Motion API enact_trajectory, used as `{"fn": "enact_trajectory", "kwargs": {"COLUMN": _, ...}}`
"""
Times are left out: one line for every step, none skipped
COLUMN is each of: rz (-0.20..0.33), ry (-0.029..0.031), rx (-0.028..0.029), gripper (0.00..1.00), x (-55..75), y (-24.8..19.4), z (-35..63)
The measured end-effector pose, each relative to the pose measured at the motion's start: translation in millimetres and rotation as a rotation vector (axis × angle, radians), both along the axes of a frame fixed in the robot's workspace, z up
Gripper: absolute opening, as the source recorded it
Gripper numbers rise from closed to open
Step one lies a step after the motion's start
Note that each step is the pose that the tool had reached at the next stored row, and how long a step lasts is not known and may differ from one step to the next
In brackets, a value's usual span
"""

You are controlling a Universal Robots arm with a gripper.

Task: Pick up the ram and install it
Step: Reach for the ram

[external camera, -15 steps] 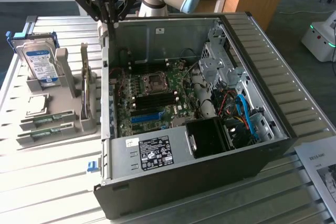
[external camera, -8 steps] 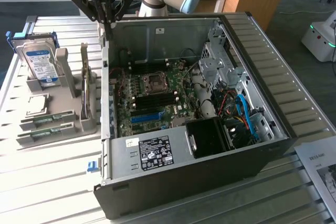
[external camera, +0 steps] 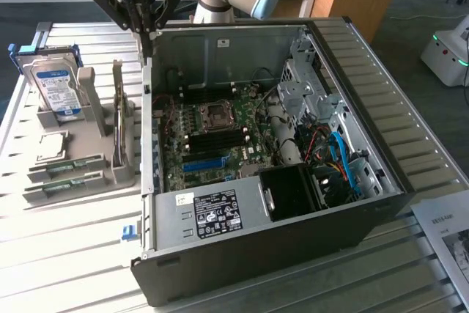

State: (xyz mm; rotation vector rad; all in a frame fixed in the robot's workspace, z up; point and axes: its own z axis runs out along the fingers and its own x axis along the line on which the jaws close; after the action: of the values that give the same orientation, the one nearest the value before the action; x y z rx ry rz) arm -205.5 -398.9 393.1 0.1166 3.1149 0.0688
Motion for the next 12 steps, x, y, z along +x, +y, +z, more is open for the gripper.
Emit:
{"fn": "enact_trajectory", "kwargs": {"rz": 0.0, "ry": 0.0, "rx": 0.0, "gripper": 0.1, "x": -1.0, "y": 0.0, "z": 0.0}}
{"fn": "enact_trajectory", "kwargs": {"rz": 0.0, "ry": 0.0, "rx": 0.0, "gripper": 0.1, "x": -2.2, "y": 0.0, "z": 0.0}}
{"fn": "enact_trajectory", "kwargs": {"rz": 0.0, "ry": 0.0001, "rx": 0.0, "gripper": 0.1, "x": -3.2, "y": 0.0, "z": 0.0}}
{"fn": "enact_trajectory", "kwargs": {"rz": 0.0, "ry": 0.0001, "rx": 0.0, "gripper": 0.1, "x": -4.4, "y": 0.0, "z": -0.1}}
{"fn": "enact_trajectory", "kwargs": {"rz": 0.0, "ry": 0.0001, "rx": 0.0, "gripper": 0.1, "x": -5.6, "y": 0.0, "z": 0.0}}
{"fn": "enact_trajectory", "kwargs": {"rz": 0.0, "ry": 0.0002, "rx": 0.0, "gripper": 0.1, "x": -6.7, "y": 0.0, "z": -0.1}}
{"fn": "enact_trajectory", "kwargs": {"rz": 0.0, "ry": 0.0002, "rx": -0.0001, "gripper": 0.1, "x": -7.8, "y": 0.0, "z": -0.1}}
{"fn": "enact_trajectory", "kwargs": {"rz": 0.0, "ry": 0.0001, "rx": 0.0, "gripper": 0.1, "x": -9.0, "y": 0.0, "z": -0.1}}
{"fn": "enact_trajectory", "kwargs": {"rz": 0.0, "ry": 0.0002, "rx": 0.0001, "gripper": 0.1, "x": -10.2, "y": 0.0, "z": -0.1}}
{"fn": "enact_trajectory", "kwargs": {"rz": 0.0, "ry": 0.0003, "rx": 0.0, "gripper": 0.1, "x": -11.4, "y": 0.0, "z": -0.1}}
{"fn": "enact_trajectory", "kwargs": {"rz": 0.0, "ry": 0.0005, "rx": 0.0, "gripper": 0.1, "x": -12.7, "y": 0.0, "z": -0.1}}
{"fn": "enact_trajectory", "kwargs": {"rz": 0.0, "ry": 0.0005, "rx": 0.0, "gripper": 0.1, "x": -14.0, "y": 0.0, "z": -0.1}}
